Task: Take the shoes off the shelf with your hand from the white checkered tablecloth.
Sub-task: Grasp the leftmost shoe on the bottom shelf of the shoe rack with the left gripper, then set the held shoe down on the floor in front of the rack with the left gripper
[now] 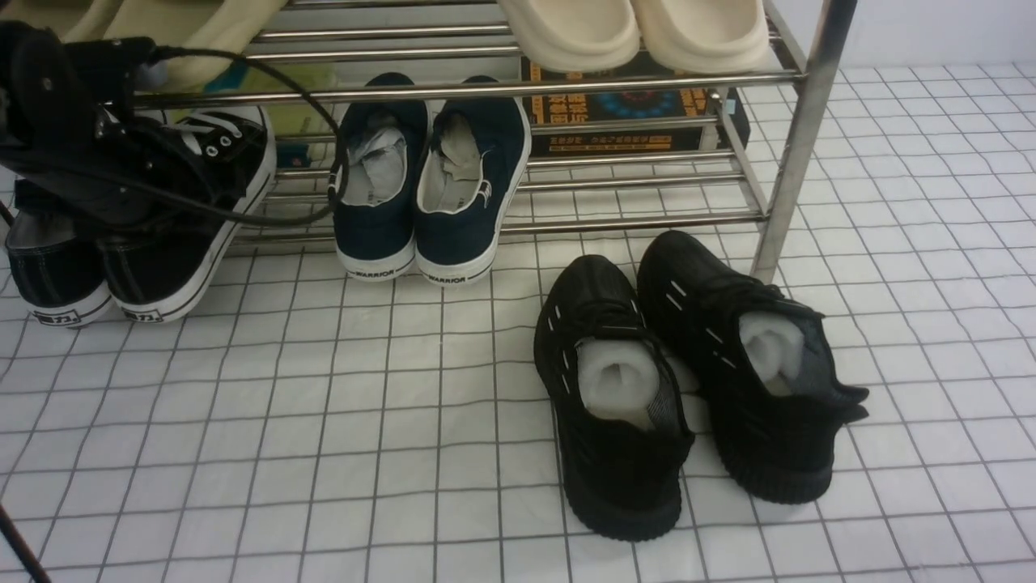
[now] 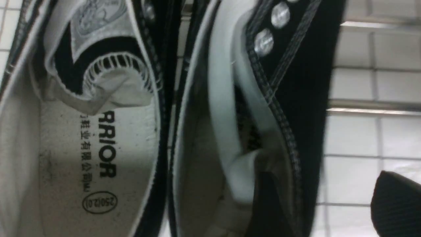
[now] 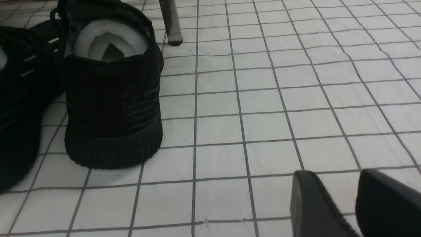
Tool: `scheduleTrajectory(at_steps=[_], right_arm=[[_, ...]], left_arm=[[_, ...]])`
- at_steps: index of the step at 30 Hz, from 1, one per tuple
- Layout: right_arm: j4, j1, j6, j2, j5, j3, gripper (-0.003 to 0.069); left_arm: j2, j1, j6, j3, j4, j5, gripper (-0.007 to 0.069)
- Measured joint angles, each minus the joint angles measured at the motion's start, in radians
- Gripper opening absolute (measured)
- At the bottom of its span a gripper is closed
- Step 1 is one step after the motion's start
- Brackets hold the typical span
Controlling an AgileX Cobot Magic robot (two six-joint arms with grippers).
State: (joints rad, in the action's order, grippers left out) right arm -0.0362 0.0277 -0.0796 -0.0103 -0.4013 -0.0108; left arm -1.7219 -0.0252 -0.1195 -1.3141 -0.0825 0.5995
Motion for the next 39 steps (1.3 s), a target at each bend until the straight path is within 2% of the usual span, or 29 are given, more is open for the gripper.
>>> scheduleTrajectory(at_steps=[9, 11, 16, 18, 25, 26, 31, 35, 39], right_arm=[[0.000, 0.000, 0.000, 0.000, 0.000, 0.000, 0.0236], [0.000, 0.000, 0.000, 0.000, 0.000, 0.000, 0.0237], [0.000, 0.000, 0.000, 0.000, 0.000, 0.000, 0.0237], [0.000, 0.000, 0.000, 0.000, 0.000, 0.000, 0.0237], [0.000, 0.000, 0.000, 0.000, 0.000, 0.000, 0.0239], [0.000, 0.000, 0.000, 0.000, 0.000, 0.000, 0.0239], [0.000, 0.000, 0.000, 0.000, 0.000, 0.000, 0.0239], [0.000, 0.000, 0.000, 0.000, 0.000, 0.000, 0.0239], [0.000, 0.000, 0.000, 0.000, 0.000, 0.000, 0.0239]], left_arm=[[-0.068, 0.000, 0.000, -0.004, -0.018, -0.020, 0.0398], [-0.078, 0.000, 0.000, -0.005, -0.019, -0.021, 0.0329], [-0.079, -0.002, 0.001, -0.006, -0.011, -0.008, 0.0069], [-0.070, -0.003, 0.001, -0.006, -0.005, 0.010, 0.0028], [0.086, -0.003, -0.074, -0.003, 0.020, 0.297, 0.0011], [0.086, -0.003, -0.075, -0.003, 0.022, 0.297, 0.0011], [0.230, -0.018, -0.076, 0.026, 0.135, 0.484, 0.0011], [0.263, -0.084, -0.080, 0.099, 0.149, 0.510, 0.0011], [0.268, -0.216, -0.201, 0.217, 0.124, 0.462, 0.0011]])
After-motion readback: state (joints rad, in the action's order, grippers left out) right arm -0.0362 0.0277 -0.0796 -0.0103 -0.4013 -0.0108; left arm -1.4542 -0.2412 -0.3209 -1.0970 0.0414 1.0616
